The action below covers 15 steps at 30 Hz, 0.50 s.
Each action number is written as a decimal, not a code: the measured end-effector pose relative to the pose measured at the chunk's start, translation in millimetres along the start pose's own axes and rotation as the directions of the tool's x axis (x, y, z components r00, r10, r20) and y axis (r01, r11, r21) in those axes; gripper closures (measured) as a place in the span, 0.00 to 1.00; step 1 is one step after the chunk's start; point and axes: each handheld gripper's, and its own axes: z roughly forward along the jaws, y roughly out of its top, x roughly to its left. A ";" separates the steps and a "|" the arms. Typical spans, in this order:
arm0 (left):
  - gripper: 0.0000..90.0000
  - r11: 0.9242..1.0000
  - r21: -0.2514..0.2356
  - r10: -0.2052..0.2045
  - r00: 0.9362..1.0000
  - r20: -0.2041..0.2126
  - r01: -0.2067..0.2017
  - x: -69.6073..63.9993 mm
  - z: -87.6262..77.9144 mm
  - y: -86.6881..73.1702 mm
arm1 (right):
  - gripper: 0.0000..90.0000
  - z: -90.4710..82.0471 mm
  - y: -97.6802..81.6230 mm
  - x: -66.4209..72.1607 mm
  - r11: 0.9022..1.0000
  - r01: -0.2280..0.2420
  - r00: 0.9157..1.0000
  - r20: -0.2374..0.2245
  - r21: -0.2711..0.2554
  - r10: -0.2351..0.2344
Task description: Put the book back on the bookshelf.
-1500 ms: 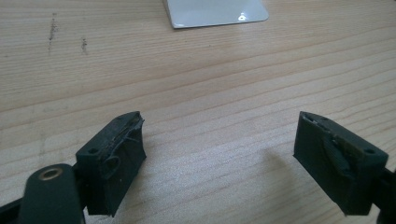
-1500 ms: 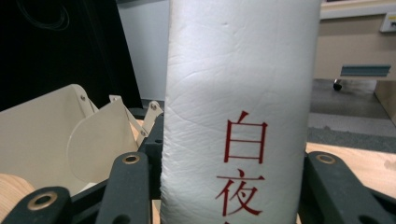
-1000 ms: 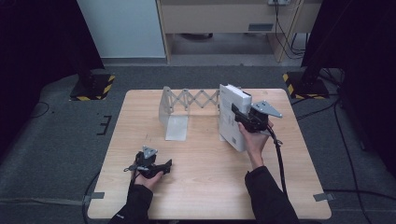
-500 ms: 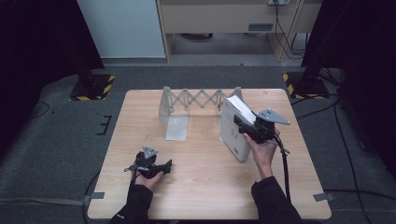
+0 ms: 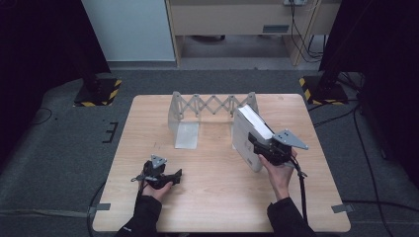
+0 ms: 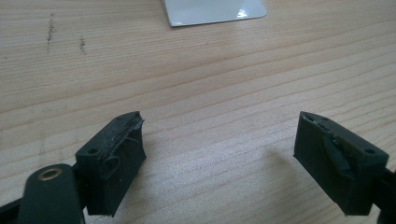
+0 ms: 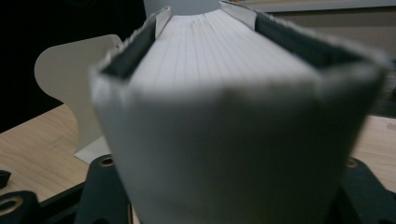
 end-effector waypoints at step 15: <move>0.17 1.000 0.002 0.005 1.000 -0.004 -0.005 -0.6 0.2 0.1 | 0.57 -9.2 -24.0 3.5 0.997 0.060 0.998 0.018 -0.042 -0.059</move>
